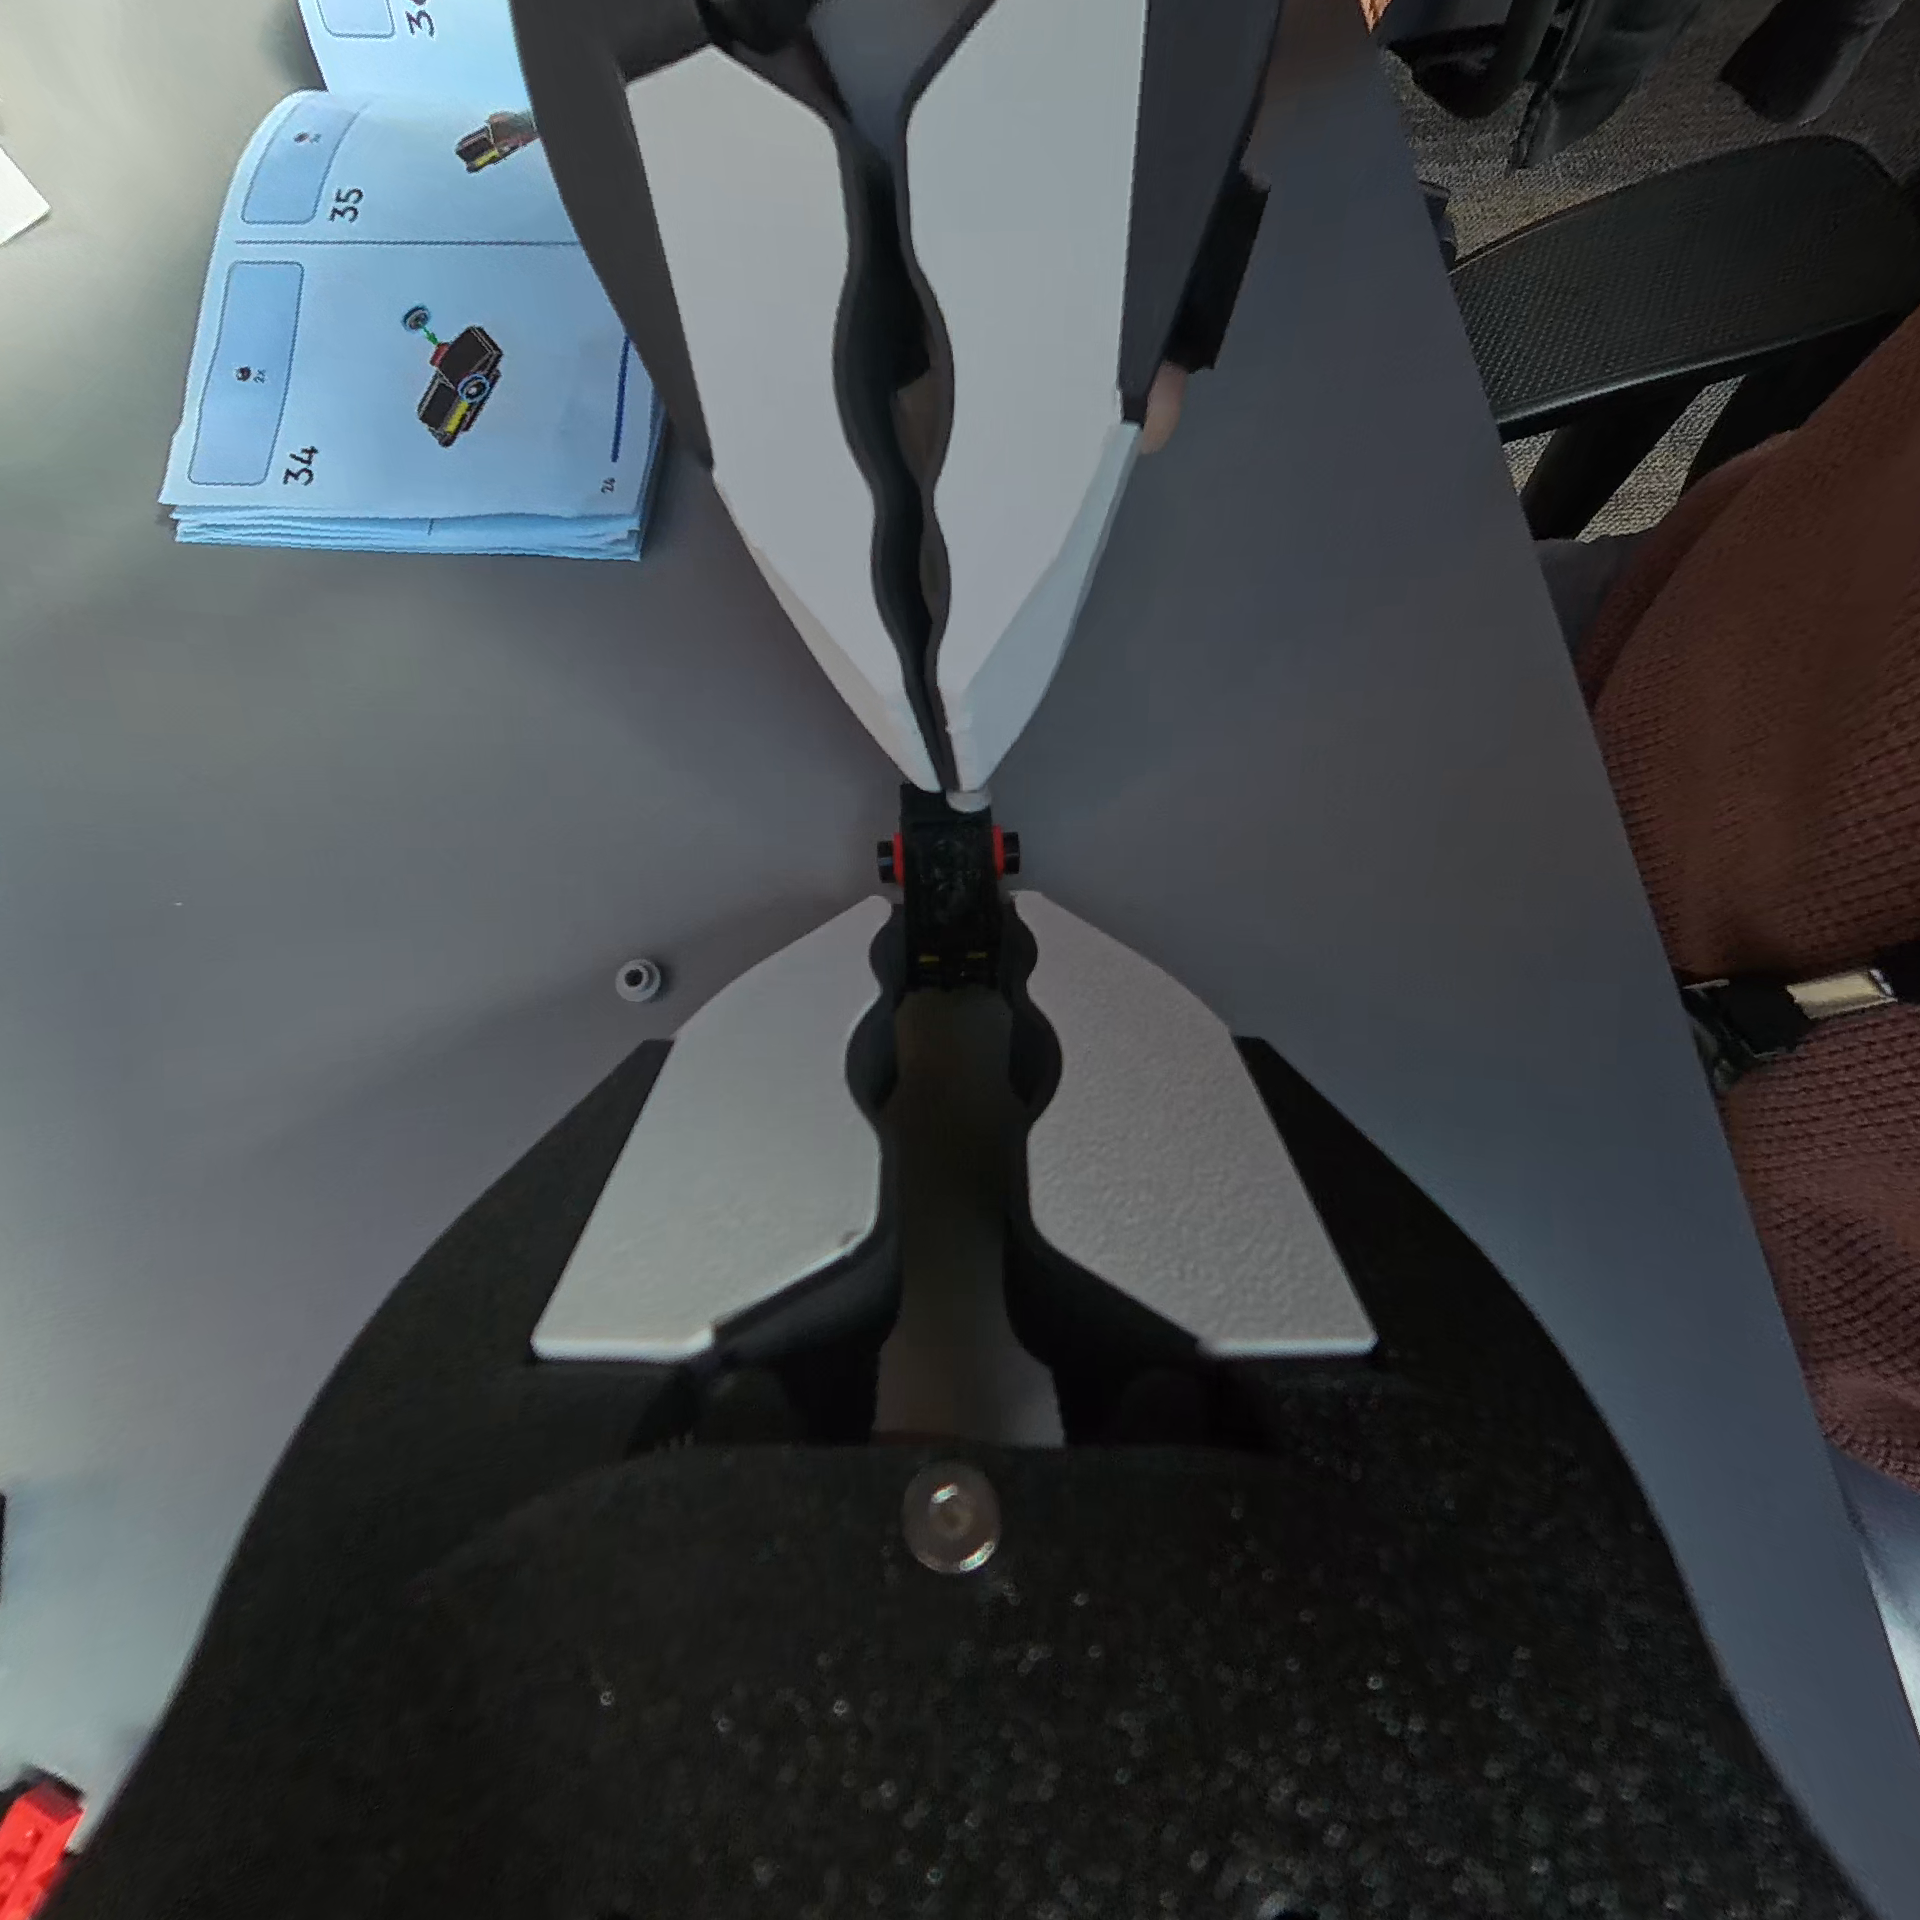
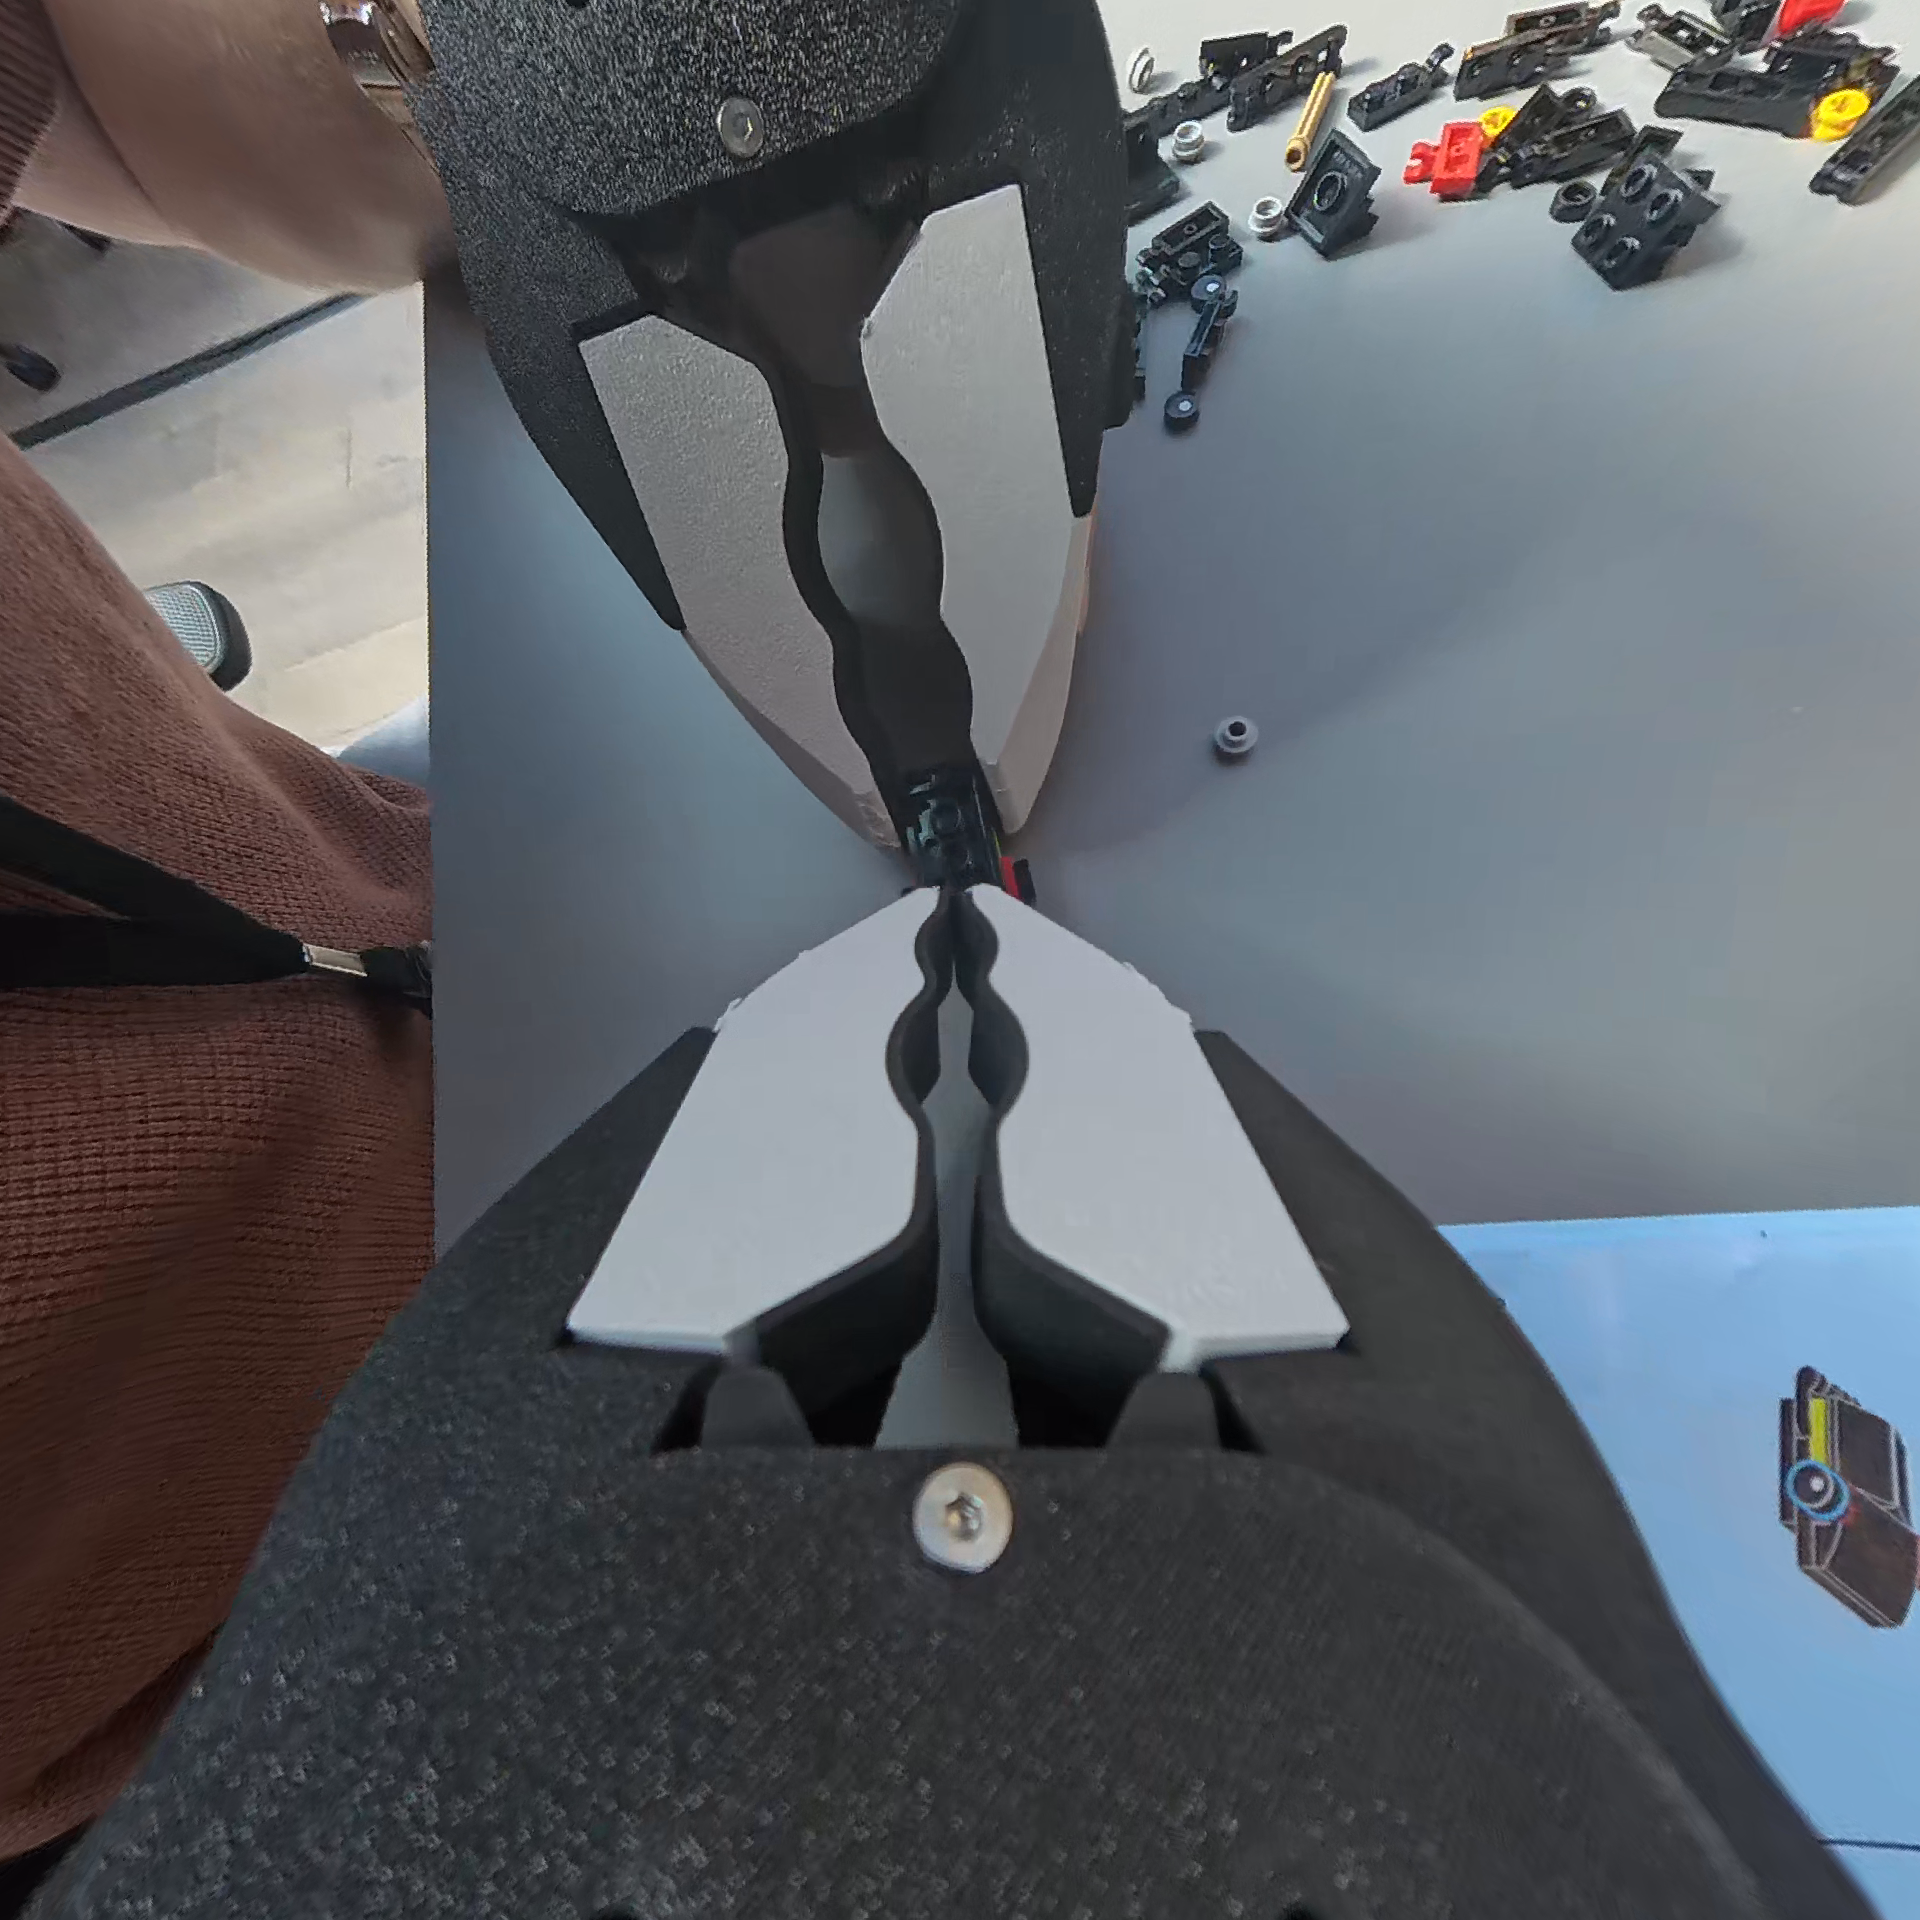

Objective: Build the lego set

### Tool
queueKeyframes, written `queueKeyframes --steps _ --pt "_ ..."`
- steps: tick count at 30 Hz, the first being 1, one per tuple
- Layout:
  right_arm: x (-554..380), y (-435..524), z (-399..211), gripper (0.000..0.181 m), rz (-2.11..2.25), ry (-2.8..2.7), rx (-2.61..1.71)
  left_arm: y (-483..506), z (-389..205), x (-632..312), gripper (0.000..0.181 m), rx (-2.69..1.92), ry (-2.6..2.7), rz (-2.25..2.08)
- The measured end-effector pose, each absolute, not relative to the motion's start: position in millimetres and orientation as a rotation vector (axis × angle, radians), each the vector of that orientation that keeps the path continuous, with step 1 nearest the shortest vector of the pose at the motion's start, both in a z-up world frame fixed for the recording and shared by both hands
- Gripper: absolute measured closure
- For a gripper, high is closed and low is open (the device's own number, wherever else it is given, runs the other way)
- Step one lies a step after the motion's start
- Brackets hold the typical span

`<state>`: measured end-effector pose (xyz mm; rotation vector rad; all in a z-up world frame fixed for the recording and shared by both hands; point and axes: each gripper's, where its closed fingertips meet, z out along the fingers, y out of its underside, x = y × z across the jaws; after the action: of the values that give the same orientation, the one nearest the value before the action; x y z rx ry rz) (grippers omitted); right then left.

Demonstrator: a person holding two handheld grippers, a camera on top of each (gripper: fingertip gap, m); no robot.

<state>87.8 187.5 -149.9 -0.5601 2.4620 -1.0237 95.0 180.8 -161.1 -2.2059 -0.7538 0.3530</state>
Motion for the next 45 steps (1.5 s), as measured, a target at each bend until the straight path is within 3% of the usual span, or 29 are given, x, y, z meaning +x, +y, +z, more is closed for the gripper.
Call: queueKeyframes --steps 45 --pt "88 191 -155 0.181 -0.785 2.619 -0.772 182 -160 94 0.164 -2.207 -0.753 0.359"
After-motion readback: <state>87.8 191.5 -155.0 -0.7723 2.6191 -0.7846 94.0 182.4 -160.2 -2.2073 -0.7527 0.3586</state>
